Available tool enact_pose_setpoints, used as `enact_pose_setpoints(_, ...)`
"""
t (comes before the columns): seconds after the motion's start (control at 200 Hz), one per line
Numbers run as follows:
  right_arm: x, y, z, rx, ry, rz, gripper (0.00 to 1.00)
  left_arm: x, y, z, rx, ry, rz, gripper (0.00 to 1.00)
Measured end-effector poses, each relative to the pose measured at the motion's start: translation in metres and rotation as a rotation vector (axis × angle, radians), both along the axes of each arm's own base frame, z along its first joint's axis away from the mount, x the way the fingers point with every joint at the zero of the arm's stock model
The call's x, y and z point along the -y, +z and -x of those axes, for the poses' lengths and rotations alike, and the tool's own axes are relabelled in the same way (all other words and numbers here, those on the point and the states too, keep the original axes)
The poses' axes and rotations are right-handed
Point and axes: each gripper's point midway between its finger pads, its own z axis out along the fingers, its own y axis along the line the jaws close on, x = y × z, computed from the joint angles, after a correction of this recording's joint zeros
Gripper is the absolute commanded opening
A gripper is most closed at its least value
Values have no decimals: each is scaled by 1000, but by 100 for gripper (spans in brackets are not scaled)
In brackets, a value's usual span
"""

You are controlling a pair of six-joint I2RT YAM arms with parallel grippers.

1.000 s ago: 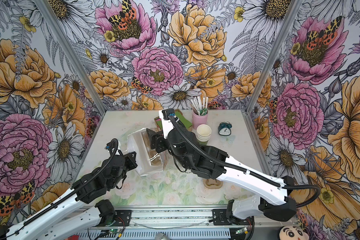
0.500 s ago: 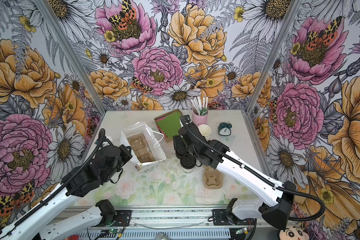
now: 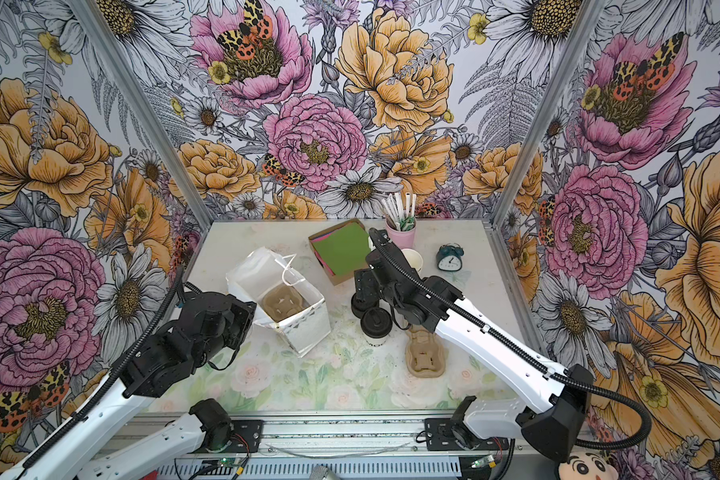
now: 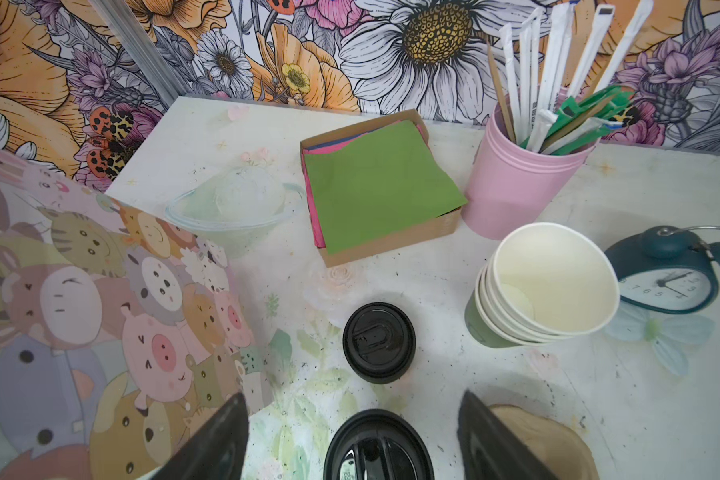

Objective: Pack the takeout coffee
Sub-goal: 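Move the right gripper over the lidded cups while the left releases the bag rim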

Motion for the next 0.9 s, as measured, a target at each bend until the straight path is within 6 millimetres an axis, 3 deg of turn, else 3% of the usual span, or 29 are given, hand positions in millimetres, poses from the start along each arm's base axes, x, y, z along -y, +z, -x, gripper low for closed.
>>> enact_pose_setpoints(0.12,4,0,-3,-4,-12,-4,80,4,-4,0,-29,10,36,4)
enact_pose_setpoints(0.34,3,-2,-2,-14,-1,-9,81,11,-11,-2,-70,28,77,36)
enact_pose_setpoints(0.625,7,-10,-3,-32,10,7,81,4,-11,4,-64,37,73,63)
enact_pose_setpoints(0.9,13,-11,-7,-29,0,18,82,5,30,6,-3,-34,-35,67)
